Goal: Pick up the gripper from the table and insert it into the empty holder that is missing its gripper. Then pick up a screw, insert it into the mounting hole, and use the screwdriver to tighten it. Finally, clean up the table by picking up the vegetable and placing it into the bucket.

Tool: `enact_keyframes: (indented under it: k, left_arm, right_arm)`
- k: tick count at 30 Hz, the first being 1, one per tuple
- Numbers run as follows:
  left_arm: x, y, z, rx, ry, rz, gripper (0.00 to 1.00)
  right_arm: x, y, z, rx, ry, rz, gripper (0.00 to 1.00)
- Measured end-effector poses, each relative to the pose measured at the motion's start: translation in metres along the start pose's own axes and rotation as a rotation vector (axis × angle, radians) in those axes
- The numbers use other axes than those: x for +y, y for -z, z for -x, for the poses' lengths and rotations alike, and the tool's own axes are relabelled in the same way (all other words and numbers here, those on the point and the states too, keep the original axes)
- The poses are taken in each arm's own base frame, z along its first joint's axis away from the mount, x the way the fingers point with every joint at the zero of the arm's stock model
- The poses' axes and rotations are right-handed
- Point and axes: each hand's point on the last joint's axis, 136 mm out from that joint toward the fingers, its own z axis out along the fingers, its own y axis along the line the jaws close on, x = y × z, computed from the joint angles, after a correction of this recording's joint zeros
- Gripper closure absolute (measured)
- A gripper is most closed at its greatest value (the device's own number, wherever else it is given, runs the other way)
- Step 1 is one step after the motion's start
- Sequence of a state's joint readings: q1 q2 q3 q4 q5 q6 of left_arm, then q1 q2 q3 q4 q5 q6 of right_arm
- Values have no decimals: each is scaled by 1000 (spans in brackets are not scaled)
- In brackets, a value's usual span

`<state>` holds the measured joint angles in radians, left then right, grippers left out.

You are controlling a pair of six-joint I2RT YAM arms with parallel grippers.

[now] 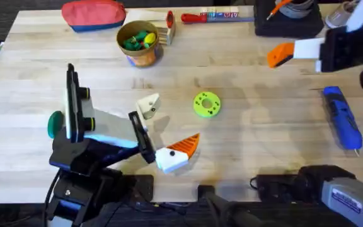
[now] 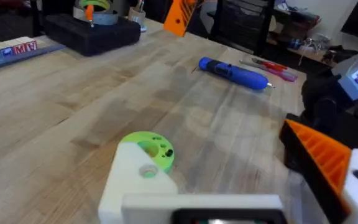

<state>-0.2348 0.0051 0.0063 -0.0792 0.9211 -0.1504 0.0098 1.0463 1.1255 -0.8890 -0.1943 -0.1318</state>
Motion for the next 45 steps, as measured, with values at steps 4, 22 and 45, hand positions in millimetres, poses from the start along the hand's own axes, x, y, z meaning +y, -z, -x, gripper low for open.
enact_keyframes:
  k: [4, 22, 45]
  left_arm:
    - [0, 0, 0, 0, 0, 0, 14]
    - [0, 0, 0, 0, 0, 0, 13]
    - [0, 0, 0, 0, 0, 1, 13]
  right_arm:
    - [4, 5, -18, -37, -49, 58, 998]
    - [147, -44, -70, 104, -547, 907, 998]
    - [235, -63, -68, 364, -608, 1145, 998]
